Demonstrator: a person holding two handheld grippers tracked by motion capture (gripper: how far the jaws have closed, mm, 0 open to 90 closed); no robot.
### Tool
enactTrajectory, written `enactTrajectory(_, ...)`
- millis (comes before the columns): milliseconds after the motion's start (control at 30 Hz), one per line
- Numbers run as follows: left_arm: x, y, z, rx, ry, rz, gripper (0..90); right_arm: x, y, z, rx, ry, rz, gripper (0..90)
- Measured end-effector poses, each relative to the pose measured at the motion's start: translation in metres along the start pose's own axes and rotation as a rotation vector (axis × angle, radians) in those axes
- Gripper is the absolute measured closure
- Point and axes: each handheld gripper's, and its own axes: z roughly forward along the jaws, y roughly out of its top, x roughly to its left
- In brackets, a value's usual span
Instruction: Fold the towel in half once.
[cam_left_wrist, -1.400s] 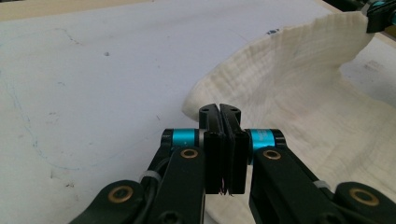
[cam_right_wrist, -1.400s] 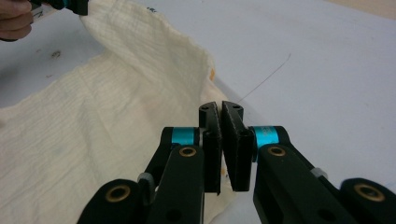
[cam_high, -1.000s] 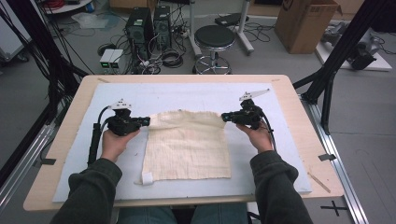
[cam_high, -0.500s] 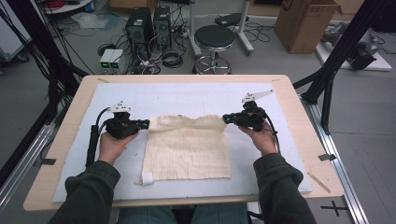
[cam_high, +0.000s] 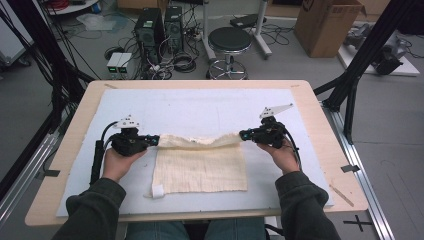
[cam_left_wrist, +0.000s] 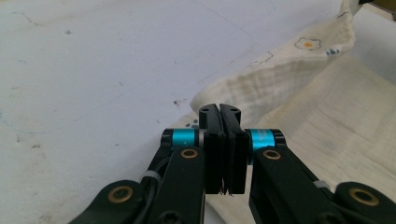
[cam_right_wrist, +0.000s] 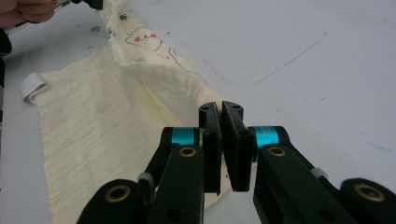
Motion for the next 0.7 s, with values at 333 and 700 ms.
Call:
enactTrajectory(333,-0.004,-0.014,-0.004,0.015,-0.008,0.001,88.0,0.007,-0.012,-0.001,0.018,0.019,-0.001,86.3)
enactTrajectory(700,-0.011,-0.026,-0.007,0.039,-0.013,0.017,87.9,0.018,-0.022,-0.003,0.012,0.028,-0.023,86.3)
